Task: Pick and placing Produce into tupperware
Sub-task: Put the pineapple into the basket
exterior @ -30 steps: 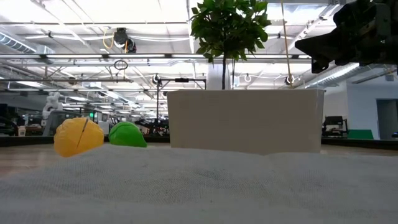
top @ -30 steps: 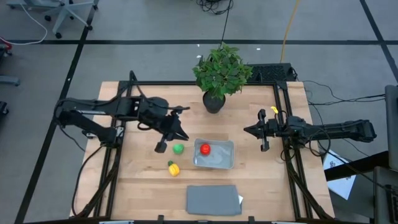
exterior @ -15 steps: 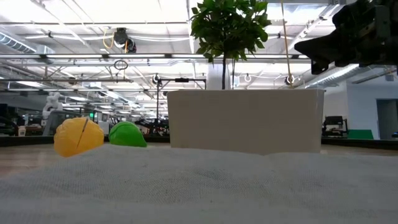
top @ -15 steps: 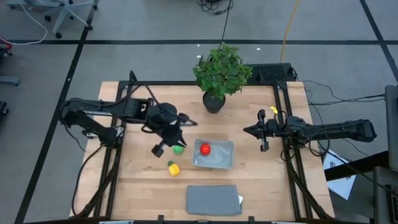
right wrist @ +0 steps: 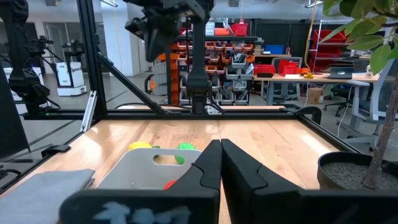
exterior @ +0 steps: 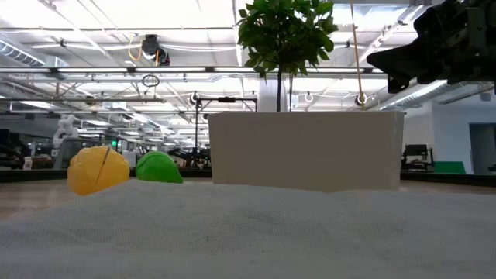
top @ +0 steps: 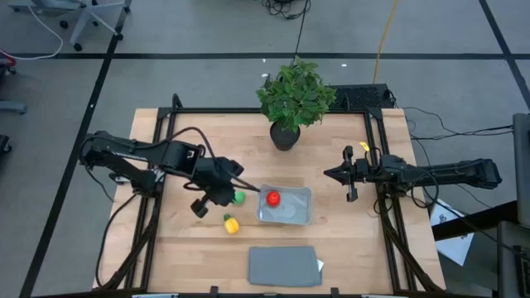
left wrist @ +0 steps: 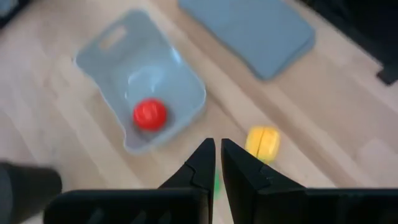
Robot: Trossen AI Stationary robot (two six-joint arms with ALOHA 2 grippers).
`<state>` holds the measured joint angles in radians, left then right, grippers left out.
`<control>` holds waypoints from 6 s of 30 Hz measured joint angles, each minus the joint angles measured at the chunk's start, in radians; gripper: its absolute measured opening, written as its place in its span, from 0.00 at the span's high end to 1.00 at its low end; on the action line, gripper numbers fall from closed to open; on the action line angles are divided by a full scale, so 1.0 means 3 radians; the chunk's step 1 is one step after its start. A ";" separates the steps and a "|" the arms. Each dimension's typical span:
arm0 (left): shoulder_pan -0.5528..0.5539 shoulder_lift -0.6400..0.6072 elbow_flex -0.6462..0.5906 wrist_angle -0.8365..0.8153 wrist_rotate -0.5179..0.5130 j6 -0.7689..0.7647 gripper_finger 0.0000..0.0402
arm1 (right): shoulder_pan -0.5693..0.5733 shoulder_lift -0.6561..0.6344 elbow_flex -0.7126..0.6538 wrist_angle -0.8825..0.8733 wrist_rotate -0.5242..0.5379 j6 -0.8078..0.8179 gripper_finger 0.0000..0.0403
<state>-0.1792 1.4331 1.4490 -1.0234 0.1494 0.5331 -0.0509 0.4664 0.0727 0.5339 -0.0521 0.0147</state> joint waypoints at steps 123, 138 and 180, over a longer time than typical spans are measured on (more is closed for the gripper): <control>-0.0343 0.1238 -0.1018 0.1075 0.0374 -0.0216 0.26 | 0.0000 0.0196 0.0001 0.0055 0.0001 -0.0002 1.00; -0.0339 0.1238 -0.1219 0.1307 0.0344 -0.0139 0.26 | 0.0000 0.0195 0.0001 0.0056 0.0001 -0.0001 1.00; -0.0339 0.1234 -0.1218 0.1332 0.0309 -0.0304 0.48 | 0.0000 0.0195 0.0001 0.0056 0.0001 -0.0003 1.00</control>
<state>-0.2810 1.8034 1.0836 -0.6239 0.2421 0.4419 -0.0509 0.5247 0.0731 0.5507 -0.0517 0.0139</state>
